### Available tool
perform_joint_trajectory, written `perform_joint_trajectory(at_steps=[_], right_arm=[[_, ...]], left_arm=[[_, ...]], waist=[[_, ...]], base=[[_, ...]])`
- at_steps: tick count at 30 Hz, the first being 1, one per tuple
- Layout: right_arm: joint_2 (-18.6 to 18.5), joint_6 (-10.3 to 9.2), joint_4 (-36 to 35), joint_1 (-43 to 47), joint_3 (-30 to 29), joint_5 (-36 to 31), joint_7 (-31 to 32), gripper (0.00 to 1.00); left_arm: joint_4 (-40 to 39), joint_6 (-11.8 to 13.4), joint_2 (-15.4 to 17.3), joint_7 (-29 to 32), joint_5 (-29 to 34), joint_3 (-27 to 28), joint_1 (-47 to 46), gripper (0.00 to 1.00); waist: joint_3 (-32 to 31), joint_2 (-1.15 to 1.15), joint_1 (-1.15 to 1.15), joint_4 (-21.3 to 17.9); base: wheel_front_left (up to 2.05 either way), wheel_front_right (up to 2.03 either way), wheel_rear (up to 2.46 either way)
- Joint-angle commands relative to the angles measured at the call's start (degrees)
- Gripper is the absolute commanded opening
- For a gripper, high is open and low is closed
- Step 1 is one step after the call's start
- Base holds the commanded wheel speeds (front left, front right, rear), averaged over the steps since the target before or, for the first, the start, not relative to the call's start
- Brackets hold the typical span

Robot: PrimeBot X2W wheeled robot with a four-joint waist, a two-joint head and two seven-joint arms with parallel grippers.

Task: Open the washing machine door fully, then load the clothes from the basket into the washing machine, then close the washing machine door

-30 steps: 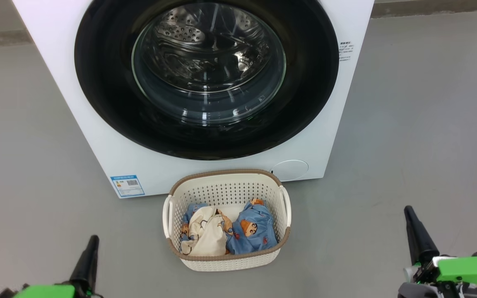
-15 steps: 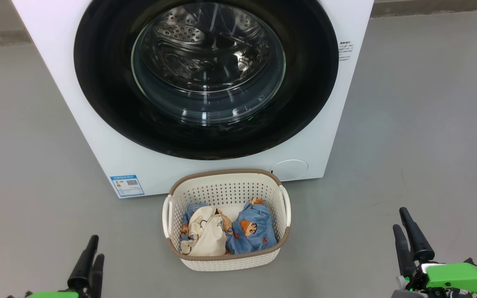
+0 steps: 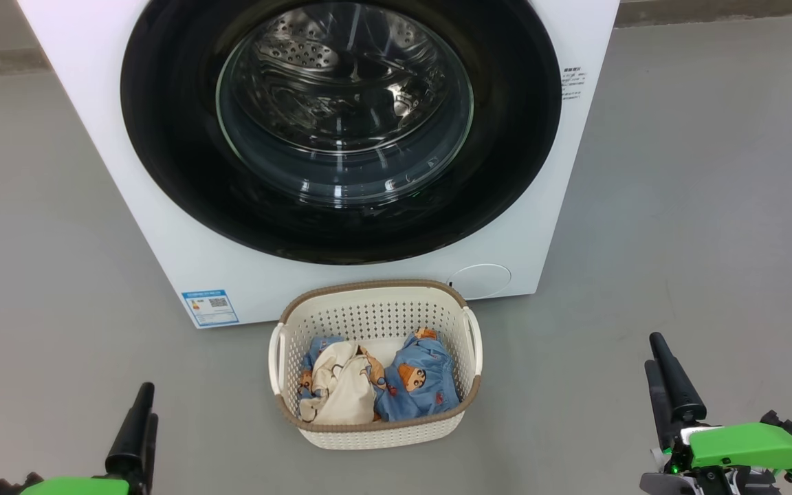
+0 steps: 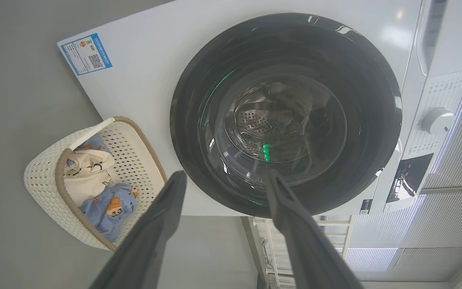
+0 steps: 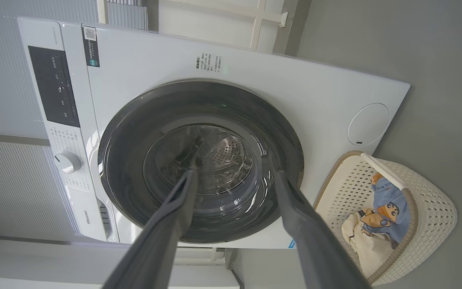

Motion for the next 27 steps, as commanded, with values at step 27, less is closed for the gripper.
perform_joint_trajectory(at_steps=[27], right_arm=[[-0.6,0.05,-1.1,-6.0,4.6,-21.6,-5.1,1.00]], left_arm=[[-2.5,-0.1,5.8,-5.7,19.3,-2.0,-3.7,1.00]], waist=[[0.4,0.00,-0.01,-0.2]], base=[[0.00,0.00,0.00]])
